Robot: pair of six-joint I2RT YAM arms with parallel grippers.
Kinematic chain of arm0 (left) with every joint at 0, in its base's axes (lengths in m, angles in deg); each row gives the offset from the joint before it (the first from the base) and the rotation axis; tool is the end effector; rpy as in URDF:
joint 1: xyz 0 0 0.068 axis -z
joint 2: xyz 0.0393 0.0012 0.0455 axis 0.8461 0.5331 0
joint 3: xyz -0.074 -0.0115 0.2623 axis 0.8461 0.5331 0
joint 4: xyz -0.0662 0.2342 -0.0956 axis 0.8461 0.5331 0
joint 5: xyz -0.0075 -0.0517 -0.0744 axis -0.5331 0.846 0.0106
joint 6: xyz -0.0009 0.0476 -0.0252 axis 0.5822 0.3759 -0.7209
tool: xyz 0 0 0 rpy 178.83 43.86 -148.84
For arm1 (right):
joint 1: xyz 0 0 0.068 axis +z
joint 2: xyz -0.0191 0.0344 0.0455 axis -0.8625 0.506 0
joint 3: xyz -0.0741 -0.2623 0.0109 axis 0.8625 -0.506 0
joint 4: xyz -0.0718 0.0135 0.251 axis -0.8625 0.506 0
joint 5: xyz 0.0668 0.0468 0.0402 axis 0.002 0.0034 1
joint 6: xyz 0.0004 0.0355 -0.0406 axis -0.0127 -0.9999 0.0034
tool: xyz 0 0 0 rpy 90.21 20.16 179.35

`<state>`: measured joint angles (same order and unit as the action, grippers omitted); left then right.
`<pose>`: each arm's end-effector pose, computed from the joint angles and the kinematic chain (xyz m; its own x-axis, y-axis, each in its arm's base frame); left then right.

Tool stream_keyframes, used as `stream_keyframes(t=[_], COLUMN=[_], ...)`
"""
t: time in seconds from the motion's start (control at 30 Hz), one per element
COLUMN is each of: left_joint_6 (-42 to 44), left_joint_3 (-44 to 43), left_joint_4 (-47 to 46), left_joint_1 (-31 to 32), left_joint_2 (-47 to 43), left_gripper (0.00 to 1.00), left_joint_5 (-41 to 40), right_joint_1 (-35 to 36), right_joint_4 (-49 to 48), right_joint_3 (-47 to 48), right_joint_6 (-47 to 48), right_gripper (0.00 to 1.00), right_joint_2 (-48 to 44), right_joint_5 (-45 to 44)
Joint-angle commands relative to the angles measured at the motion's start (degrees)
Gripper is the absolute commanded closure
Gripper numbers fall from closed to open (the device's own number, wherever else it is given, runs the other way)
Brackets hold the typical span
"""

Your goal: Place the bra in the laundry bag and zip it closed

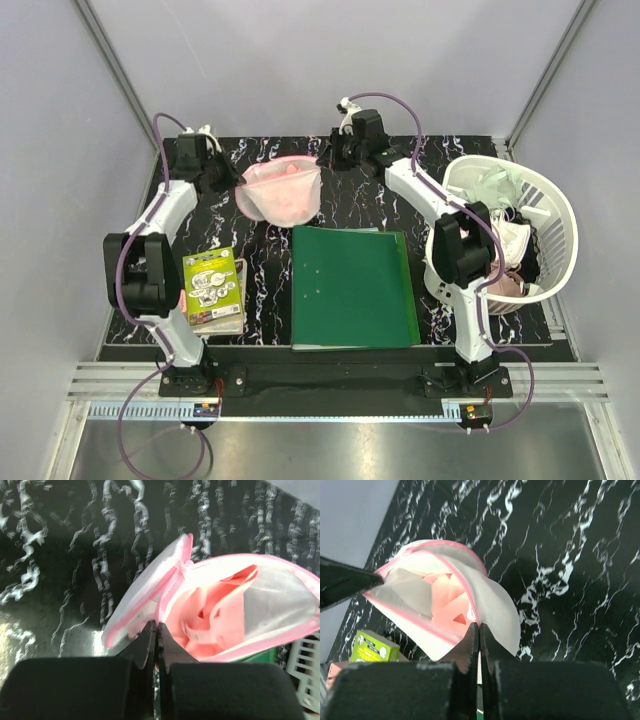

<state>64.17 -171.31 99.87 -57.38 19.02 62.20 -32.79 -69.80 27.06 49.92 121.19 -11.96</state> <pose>0.4130 -0.0140 0.2807 -0.6673 -0.4038 -0.6258 -0.0368 0.8571 -0.5138 0.4559 0.2424 0.2952 -0.5783 0.0694 -0.8129 -0.5109 0.7460 0.4272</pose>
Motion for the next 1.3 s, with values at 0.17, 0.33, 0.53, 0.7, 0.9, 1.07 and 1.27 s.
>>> stream_keyframes(t=[0.17,0.33,0.53,0.7,0.9,1.07,1.27], left_joint_6=[-0.7,-1.0,-1.0,-0.5,-6.8,-9.5,-12.9], left_joint_3=[7.9,11.6,15.5,-0.2,17.4,19.2,22.4], left_joint_4=[-3.2,-4.5,-8.1,2.9,-12.5,-14.8,-15.5], left_joint_1=[0.5,0.9,0.9,0.7,3.7,2.9,-2.7], left_joint_2=[-7.3,-14.2,-20.7,-9.4,-16.0,-12.1,-15.7], left_gripper=[1.00,1.00,1.00,1.00,1.00,0.92,0.34], left_joint_5=[-5.1,-13.4,-17.7,-10.8,-15.2,-10.2,-5.9], right_joint_1=[0.9,1.7,3.4,3.8,5.4,5.4,5.0], right_joint_4=[3.3,3.5,-3.5,6.3,5.0,6.4,8.6], right_joint_3=[8.7,9.0,3.2,20.5,20.1,23.6,25.4], right_joint_6=[0.7,0.2,-0.2,-0.9,-1.4,-1.2,1.4], right_gripper=[1.00,1.00,1.00,1.00,1.00,1.00,1.00], right_joint_2=[1.9,2.6,-1.1,10.9,12.6,16.4,17.3], right_joint_5=[4.5,6.0,3.2,5.5,1.7,2.1,1.4])
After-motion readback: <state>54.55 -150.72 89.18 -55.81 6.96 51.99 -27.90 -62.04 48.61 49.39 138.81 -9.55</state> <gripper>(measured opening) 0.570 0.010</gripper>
